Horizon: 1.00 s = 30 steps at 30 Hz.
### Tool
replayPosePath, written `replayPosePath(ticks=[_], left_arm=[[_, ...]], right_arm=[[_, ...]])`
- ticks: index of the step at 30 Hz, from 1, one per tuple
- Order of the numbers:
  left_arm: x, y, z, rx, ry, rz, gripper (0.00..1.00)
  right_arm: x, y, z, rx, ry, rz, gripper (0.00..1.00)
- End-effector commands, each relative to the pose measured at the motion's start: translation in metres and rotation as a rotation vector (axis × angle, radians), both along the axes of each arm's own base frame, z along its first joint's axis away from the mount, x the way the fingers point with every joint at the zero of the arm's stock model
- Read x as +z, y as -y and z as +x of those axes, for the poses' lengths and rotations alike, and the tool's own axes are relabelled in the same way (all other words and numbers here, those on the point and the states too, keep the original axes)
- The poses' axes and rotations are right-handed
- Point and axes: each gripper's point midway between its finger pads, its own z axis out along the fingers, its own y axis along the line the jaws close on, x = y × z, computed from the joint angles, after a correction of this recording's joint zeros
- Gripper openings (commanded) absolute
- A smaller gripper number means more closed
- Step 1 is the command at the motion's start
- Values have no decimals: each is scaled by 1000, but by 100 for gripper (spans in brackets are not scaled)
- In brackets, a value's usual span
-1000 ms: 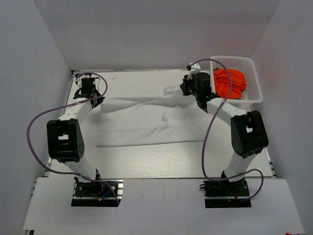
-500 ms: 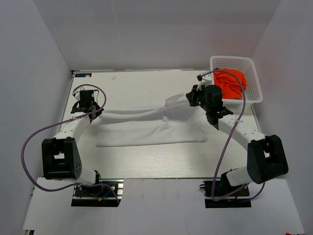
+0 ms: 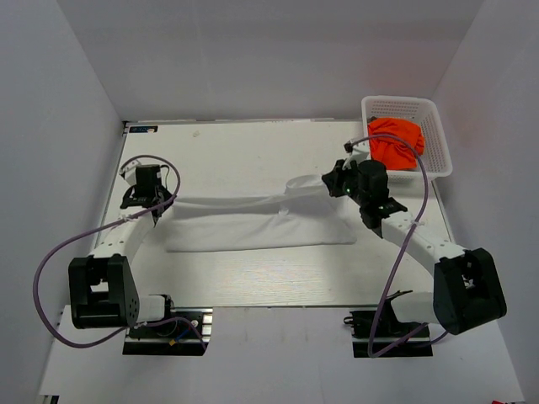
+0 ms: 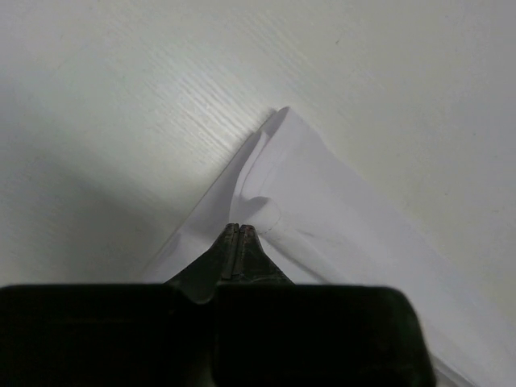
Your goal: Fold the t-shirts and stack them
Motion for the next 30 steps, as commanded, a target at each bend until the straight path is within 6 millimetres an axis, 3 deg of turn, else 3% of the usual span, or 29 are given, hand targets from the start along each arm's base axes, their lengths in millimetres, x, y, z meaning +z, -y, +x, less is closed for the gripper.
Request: replayPosePath(ticks=[1,5,8,9,10,11,12,13,14,15,16,17,18,22,24,25,27,29,30], left_arm=[[-17,1,-21,41,-22,-31,0],[-40,0,-46,108,-83,-57,0],[-49,-5,-66,163,-128,-56,0],[-55,-4,-73,179,-151,-68,5],[-54,-4,-78,180,-161,-67,12],[-52,-3,-87,200,-190,-80,27],[-50,-5,-93,233,-205,-82,32],[-47,-5,-100,266,-219,-85,38],[-43,-7,-112,305,-229,-86,43],[-39,-8,-114,336,-210,-97,58],[-35,-8,-112,362,-181,-119,63],[-26,-8,-107,360,-151,-124,69],[-18,-8,-104,358,-123,-129,99],[21,-2,-73,272,18,-143,100],[34,7,-50,190,88,-163,100],[33,22,-44,105,83,-208,100],[31,48,-27,-40,85,-275,100],[23,61,-18,-115,70,-303,100],[9,69,-13,-150,33,-329,100]], right_arm=[[-15,-8,-15,36,-45,50,0],[-60,-1,-39,6,-168,57,0],[-72,7,-54,-29,-210,65,1],[-87,13,-68,-38,-255,59,7],[-87,13,-75,-30,-260,69,20],[-98,17,-89,-39,-315,76,30],[-102,17,-96,-35,-327,85,39],[-99,12,-109,8,-340,106,57],[-97,12,-118,19,-336,131,65],[-95,12,-122,23,-339,140,72],[-85,14,-125,26,-306,151,90],[-81,15,-125,32,-284,133,90],[-75,17,-121,23,-265,132,90],[-31,7,-96,54,-144,140,90],[-38,-9,-93,122,-186,155,90],[-31,-17,-89,147,-171,175,90],[-41,-37,-81,195,-246,214,90],[-43,-51,-79,216,-303,271,90],[-71,-58,-83,228,-392,261,90]])
